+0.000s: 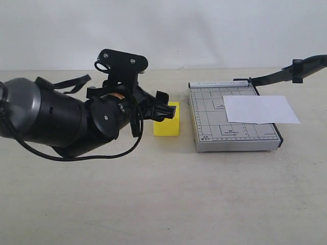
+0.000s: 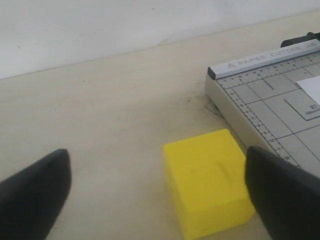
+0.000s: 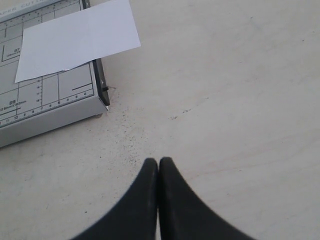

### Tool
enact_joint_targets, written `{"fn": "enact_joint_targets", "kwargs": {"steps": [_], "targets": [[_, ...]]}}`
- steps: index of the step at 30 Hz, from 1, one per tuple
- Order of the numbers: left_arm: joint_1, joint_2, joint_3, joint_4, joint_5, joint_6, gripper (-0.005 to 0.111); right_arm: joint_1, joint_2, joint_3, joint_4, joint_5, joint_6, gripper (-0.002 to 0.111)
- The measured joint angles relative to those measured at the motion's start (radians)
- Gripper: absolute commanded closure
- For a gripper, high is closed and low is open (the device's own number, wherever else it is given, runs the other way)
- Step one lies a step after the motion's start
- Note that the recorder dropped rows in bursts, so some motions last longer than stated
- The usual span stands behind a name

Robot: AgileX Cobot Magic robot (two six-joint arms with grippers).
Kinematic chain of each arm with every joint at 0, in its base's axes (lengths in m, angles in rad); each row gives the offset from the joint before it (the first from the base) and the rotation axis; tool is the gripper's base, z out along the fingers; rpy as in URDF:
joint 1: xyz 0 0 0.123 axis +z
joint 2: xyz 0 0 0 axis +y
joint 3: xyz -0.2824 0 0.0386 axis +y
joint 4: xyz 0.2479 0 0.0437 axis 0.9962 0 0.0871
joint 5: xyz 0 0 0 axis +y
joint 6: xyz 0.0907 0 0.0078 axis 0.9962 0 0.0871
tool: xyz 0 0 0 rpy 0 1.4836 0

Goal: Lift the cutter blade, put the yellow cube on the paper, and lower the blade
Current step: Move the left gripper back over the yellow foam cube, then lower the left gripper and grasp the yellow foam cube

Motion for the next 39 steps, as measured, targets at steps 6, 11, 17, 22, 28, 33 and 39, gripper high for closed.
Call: {"fn": "enact_joint_targets", "kwargs": {"steps": [6,11,17,22,28,33,39], "targets": [[0.000,0.052,-0.010,0.052,-0.022,-0.209,-0.003,0.000,0.000,0.000,0.000,0.000,0.004,0.108],[0.000,0.056,-0.021,0.179,-0.057,-0.346,-0.003,0.000,0.000,0.000,0.000,0.000,0.004,0.108],[0.000,0.118,-0.139,0.234,-0.018,-0.385,-0.003,0.000,0.000,0.000,0.000,0.000,0.004,0.108],[0.000,0.193,-0.257,0.112,0.124,-0.218,-0.003,0.000,0.000,0.000,0.000,0.000,0.006,0.108],[-0.002,0.240,-0.338,-0.250,0.167,0.136,-0.003,0.000,0.000,0.000,0.000,0.000,0.006,0.108],[-0.002,0.276,-0.381,-0.344,0.201,0.292,-0.003,0.000,0.000,0.000,0.002,0.002,0.006,0.108],[-0.002,0.306,-0.407,-0.398,0.224,0.336,0.018,0.000,0.000,0.000,0.004,0.003,0.006,0.108]]}}
